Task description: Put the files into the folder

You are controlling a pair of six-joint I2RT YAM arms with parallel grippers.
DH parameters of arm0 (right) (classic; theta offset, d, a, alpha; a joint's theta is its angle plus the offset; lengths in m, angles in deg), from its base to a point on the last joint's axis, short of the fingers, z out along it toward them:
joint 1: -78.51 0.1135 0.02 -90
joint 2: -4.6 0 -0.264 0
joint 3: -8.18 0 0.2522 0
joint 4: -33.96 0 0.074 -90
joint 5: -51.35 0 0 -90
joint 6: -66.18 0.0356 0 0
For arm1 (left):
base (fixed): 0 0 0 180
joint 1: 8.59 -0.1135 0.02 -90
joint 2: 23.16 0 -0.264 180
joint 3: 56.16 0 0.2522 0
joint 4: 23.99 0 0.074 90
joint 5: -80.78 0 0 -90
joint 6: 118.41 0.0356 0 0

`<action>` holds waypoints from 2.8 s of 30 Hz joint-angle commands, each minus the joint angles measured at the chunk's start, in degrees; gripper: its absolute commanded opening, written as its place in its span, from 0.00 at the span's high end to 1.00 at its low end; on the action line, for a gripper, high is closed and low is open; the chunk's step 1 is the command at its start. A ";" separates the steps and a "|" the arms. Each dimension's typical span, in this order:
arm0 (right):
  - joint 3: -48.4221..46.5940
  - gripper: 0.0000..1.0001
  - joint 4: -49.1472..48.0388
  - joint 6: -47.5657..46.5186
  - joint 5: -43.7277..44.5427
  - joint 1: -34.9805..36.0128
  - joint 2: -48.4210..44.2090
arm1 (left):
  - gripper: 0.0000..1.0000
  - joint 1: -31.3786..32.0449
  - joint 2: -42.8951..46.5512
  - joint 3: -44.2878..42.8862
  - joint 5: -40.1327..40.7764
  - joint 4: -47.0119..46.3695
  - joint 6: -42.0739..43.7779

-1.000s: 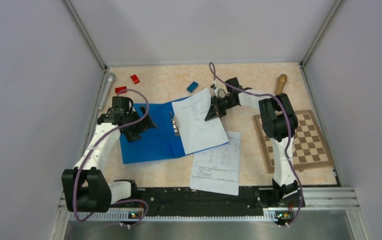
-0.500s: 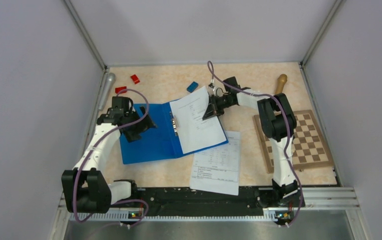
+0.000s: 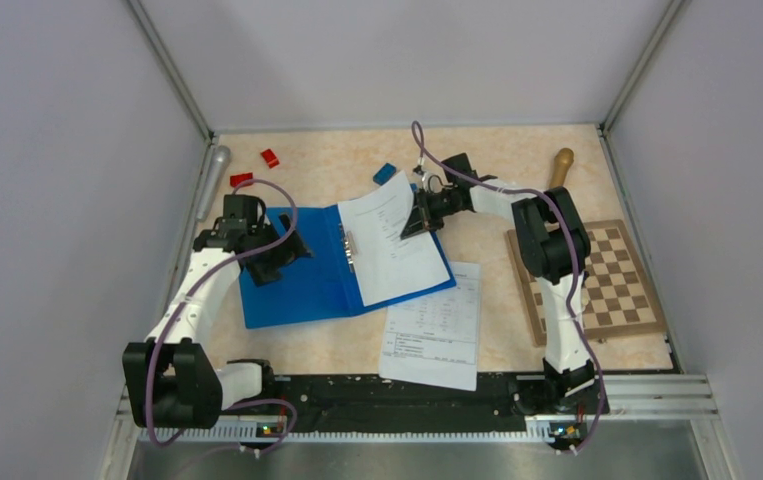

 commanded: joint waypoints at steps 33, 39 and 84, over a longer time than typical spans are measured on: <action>-7.35 1.00 8.60 -8.52 2.34 2.08 2.70 | 0.01 -0.17 1.39 0.70 -0.12 -0.90 -0.35; -7.52 0.95 8.47 -7.76 3.13 2.09 2.66 | 0.01 -0.16 1.17 0.56 -0.42 -1.08 -0.29; 57.50 0.01 6.54 24.62 35.73 -3.79 -69.09 | 0.01 12.59 -3.92 -6.17 9.25 -2.97 -2.01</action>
